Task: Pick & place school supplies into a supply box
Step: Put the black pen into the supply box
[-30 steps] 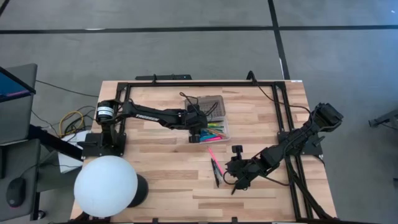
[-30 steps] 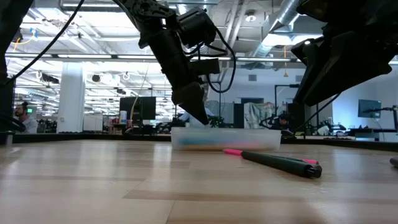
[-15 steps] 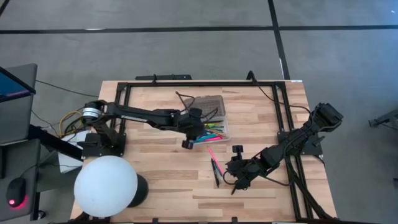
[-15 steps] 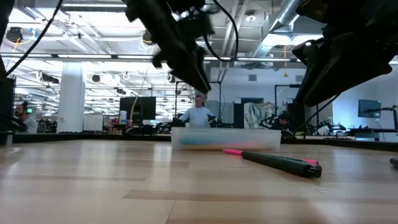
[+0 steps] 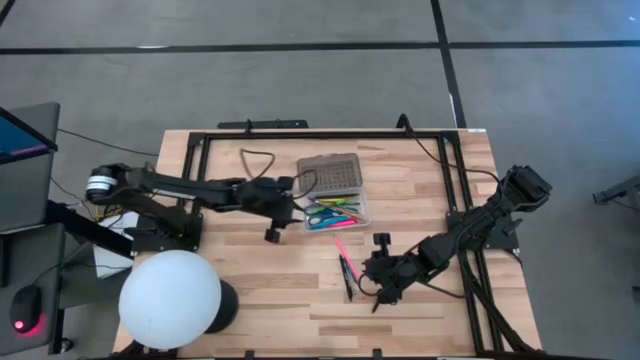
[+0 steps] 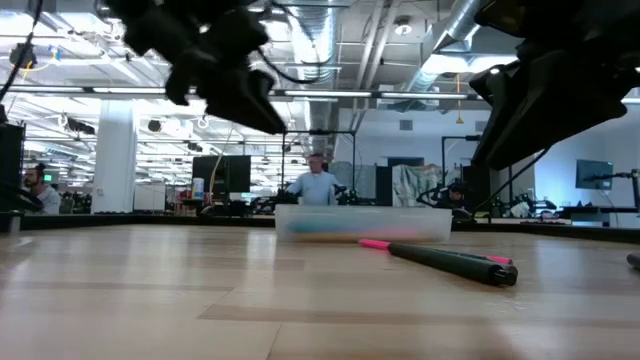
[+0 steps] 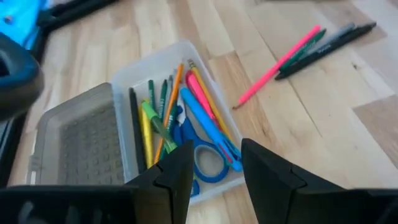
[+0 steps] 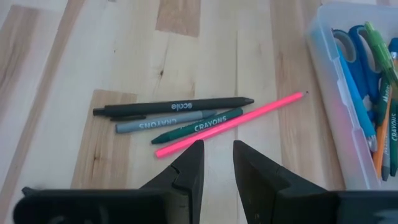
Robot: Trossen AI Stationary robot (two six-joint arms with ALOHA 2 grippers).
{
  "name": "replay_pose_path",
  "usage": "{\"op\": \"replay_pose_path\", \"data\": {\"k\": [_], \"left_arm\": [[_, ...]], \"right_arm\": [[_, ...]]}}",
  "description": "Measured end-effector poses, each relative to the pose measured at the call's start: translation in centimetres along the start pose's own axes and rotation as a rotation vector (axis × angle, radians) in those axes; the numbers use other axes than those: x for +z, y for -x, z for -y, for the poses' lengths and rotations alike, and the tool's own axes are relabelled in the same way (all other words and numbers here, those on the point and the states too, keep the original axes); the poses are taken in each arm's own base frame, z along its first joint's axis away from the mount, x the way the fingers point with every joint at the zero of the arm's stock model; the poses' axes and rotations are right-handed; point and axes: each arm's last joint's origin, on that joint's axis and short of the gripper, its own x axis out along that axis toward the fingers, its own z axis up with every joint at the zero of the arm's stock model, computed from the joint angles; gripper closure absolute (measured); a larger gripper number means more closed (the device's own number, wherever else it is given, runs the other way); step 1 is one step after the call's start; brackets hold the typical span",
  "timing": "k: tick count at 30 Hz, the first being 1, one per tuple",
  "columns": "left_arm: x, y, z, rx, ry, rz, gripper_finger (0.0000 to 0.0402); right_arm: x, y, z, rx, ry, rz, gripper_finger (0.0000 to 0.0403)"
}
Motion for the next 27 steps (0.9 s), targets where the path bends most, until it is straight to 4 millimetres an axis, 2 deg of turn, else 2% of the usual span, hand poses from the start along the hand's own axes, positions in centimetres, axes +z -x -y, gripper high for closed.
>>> {"op": "replay_pose_path", "data": {"k": [12, 17, 23, 27], "left_arm": [[-6.2, 3.6, 4.6, 0.055, 0.037, 0.335, 0.0272], [-6.7, 4.5, 4.9, 0.122, 0.041, 0.379, 0.0272], [-6.8, 4.3, 5.0, 0.109, 0.039, 0.375, 0.0272], [-6.9, 4.2, 5.0, 0.105, 0.042, 0.363, 0.0272]], "right_arm": [[1.0, -1.3, 0.7, 0.001, -0.122, 0.066, 0.0326], [1.3, -2.3, 1.1, -0.010, -0.287, 0.085, 0.0326], [0.3, -4.9, 1.1, -0.056, -0.344, 0.027, 0.0326], [0.1, -5.5, 1.2, -0.093, -0.402, 0.026, 0.0326]]}}
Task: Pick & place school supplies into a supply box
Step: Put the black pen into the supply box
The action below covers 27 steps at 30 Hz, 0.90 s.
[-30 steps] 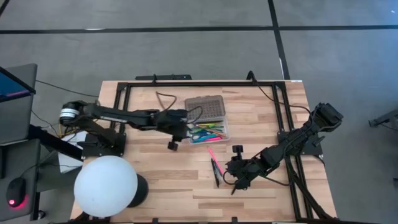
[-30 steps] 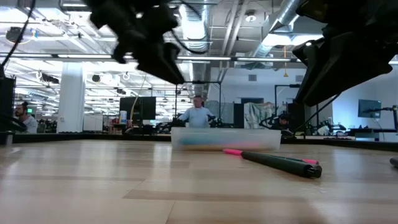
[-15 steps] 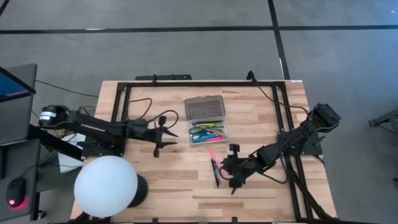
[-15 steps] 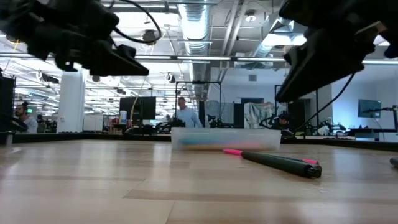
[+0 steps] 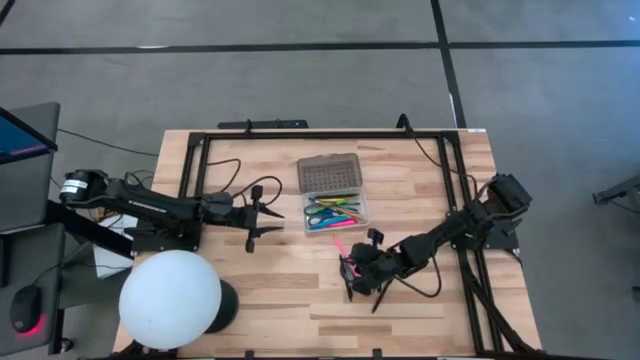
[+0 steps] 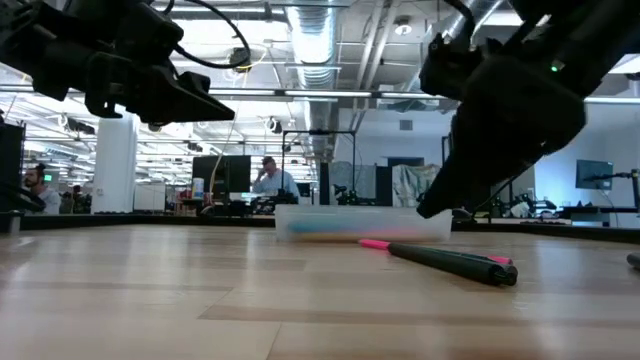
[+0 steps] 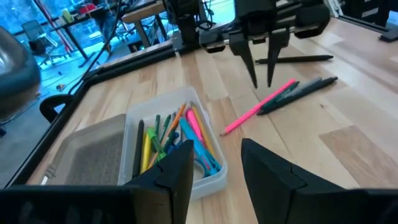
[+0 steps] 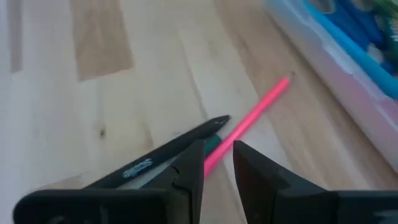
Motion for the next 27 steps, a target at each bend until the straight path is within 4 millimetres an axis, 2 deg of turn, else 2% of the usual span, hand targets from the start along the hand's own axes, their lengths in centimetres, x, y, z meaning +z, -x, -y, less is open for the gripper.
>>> {"op": "replay_pose_path", "data": {"k": [11, 20, 24, 27], "left_arm": [[0.1, 0.0, 0.0, 0.001, 0.003, 0.005, 0.0272], [0.1, 0.0, 0.0, 0.000, 0.007, 0.005, 0.0272], [0.1, 0.0, 0.0, -0.001, 0.008, 0.005, 0.0272], [0.0, 0.0, 0.0, -0.001, 0.009, 0.005, 0.0272]], "right_arm": [[0.8, -0.6, 1.2, -0.055, -0.148, 0.028, 0.0326], [1.0, -0.7, 1.2, -0.047, -0.168, 0.045, 0.0326], [0.6, -0.4, 0.9, -0.040, -0.130, 0.022, 0.0326], [-0.7, 0.1, 0.0, 0.017, 0.018, -0.074, 0.0326]]}}
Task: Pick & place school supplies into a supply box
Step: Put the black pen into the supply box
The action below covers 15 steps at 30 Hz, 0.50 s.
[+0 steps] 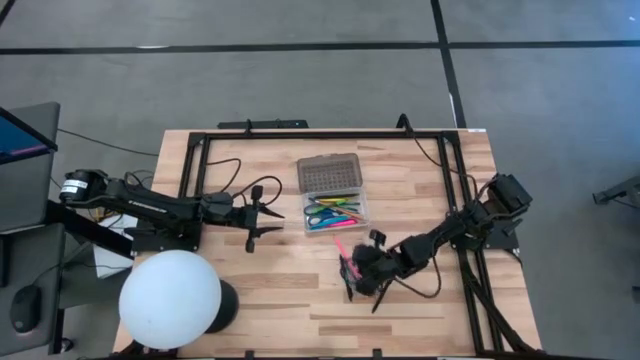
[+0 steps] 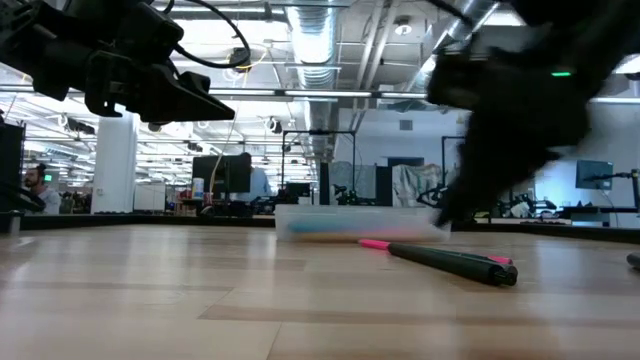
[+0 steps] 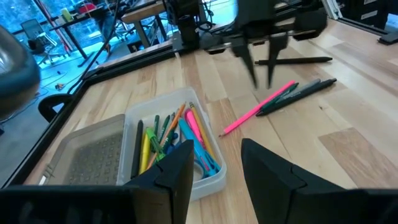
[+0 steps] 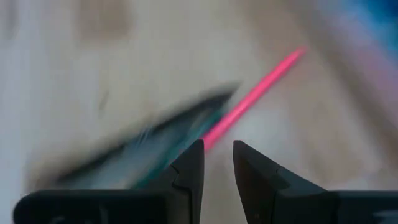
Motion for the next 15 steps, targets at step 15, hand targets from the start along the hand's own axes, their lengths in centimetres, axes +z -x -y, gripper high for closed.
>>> {"op": "replay_pose_path", "data": {"k": [15], "left_arm": [[0.0, 0.0, 0.0, -0.002, 0.003, -0.001, 0.0272]], "right_arm": [[-2.8, 4.6, -2.6, 0.163, 0.312, -0.126, 0.0326]]}}
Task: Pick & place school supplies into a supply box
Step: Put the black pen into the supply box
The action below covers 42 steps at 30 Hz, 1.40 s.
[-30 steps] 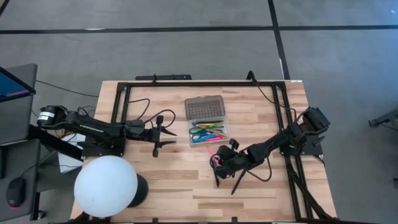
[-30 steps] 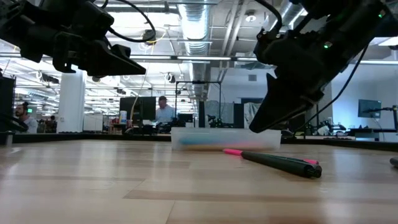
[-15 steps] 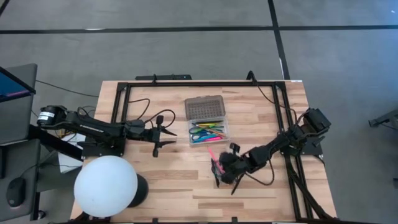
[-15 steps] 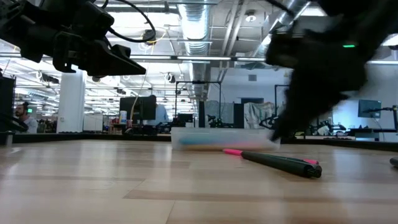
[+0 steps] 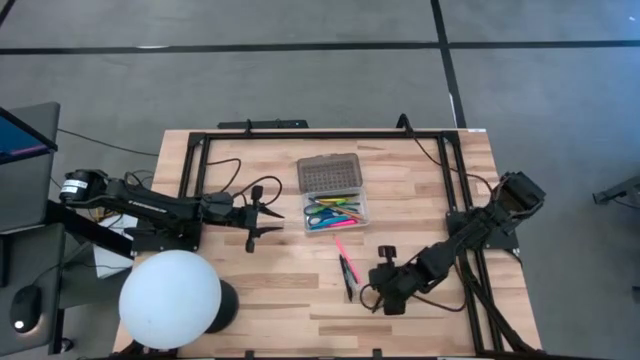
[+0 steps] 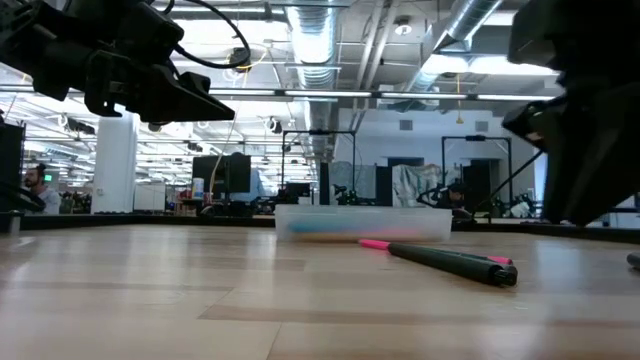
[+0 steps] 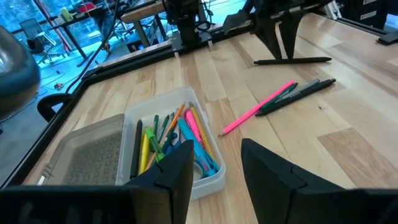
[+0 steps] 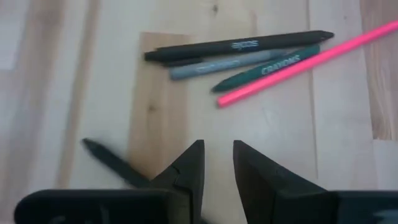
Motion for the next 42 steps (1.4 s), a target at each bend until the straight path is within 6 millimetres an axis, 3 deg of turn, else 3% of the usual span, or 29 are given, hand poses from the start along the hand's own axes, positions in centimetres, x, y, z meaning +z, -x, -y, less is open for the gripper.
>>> {"op": "replay_pose_path", "data": {"k": [8, 18, 35, 42], "left_arm": [[0.0, 0.0, 0.0, 0.000, 0.006, 0.001, 0.0272], [0.0, 0.0, 0.0, 0.000, 0.010, 0.003, 0.0272], [0.0, 0.0, 0.0, 0.000, 0.010, 0.002, 0.0272], [0.0, 0.0, 0.0, 0.000, 0.010, 0.003, 0.0272]], "right_arm": [[-0.9, 0.0, -1.5, 0.118, 0.043, -0.065, 0.0326], [-1.5, 0.2, -2.2, 0.137, 0.145, -0.089, 0.0326], [-2.0, -0.5, -1.9, 0.100, 0.165, -0.140, 0.0326], [-2.8, -0.4, -1.2, 0.039, 0.100, -0.242, 0.0326]]}}
